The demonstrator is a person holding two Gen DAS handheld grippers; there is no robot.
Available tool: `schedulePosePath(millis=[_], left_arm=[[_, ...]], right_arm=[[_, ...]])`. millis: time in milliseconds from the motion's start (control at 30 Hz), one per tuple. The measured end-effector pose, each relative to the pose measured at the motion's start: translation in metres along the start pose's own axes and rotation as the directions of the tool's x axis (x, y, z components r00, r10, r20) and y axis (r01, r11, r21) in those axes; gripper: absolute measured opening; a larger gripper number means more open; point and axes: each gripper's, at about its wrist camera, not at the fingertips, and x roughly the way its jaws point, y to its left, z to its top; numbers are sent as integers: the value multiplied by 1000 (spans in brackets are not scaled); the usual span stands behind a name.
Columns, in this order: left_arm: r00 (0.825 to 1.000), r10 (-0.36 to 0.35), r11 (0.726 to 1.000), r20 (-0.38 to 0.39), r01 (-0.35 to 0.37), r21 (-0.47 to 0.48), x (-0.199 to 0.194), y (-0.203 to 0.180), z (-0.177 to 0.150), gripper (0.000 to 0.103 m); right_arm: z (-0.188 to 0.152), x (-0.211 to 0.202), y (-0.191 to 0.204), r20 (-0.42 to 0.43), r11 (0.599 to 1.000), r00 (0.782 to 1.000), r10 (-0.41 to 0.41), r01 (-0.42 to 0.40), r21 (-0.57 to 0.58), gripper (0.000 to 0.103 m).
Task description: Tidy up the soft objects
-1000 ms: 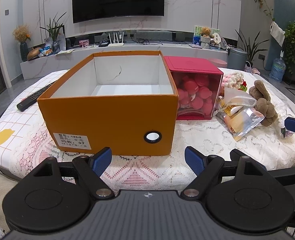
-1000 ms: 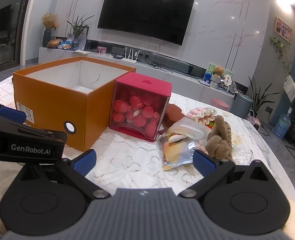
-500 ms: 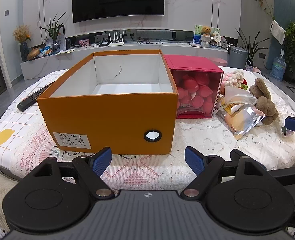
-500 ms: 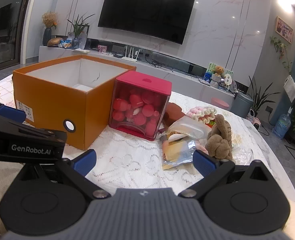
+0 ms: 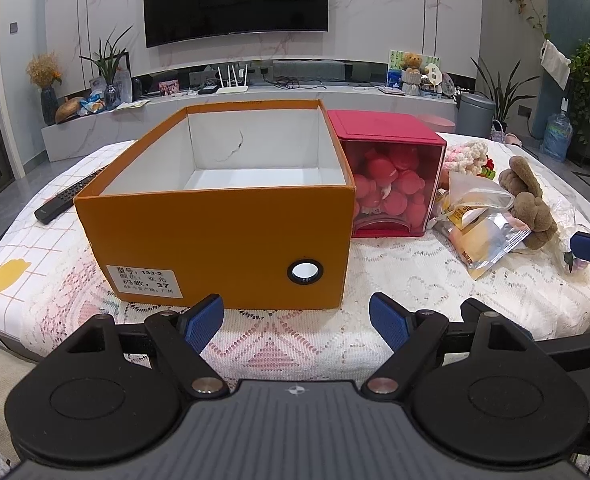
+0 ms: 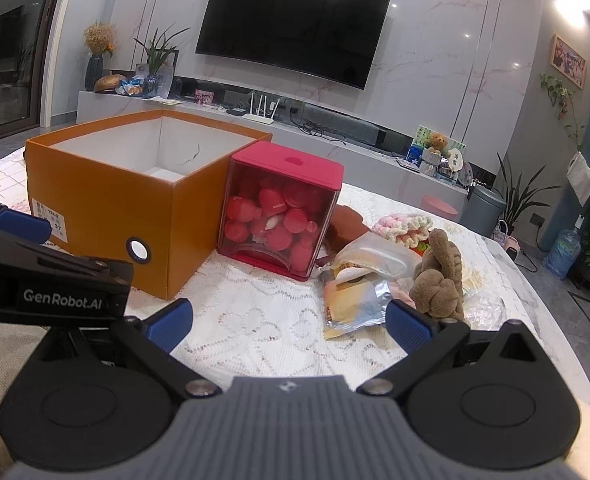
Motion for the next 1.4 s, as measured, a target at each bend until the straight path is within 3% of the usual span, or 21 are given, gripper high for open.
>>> schedulePosePath(millis=[467,633,767,867,933,1067,1233,1400], left_arm=[[999,-36,999,-1,36,-15,0,-8,19,97],[995,-93,996,17,93,14,5,-22,37,97],[986,-162,987,24,162,17,15,-37,56,97],[976,-219,975,-1,219,26,26,-52,64,99],[957,-291,955,-2,291,58,35,-62,66,99],[951,-307,944,-24,308,116,56,-93,68,99],[946,-322,926,-46,325,195,88,-130,58,99],[924,-376,902,-71,382,202,120,-149,42,99]], right_arm=[[10,-2,-13,9,999,1000,-3,2,45,100],[25,3,-28,-33,999,999,-40,40,-13,100],[41,11,-62,-49,995,996,-76,73,-70,100],[51,22,-93,-41,987,990,-136,132,-95,100],[53,36,-119,-41,981,984,-175,171,-94,100],[46,71,-160,-66,980,978,-199,198,-12,100],[35,121,-189,-146,974,986,-82,110,197,100],[22,153,-193,-228,961,973,-23,85,262,90]])
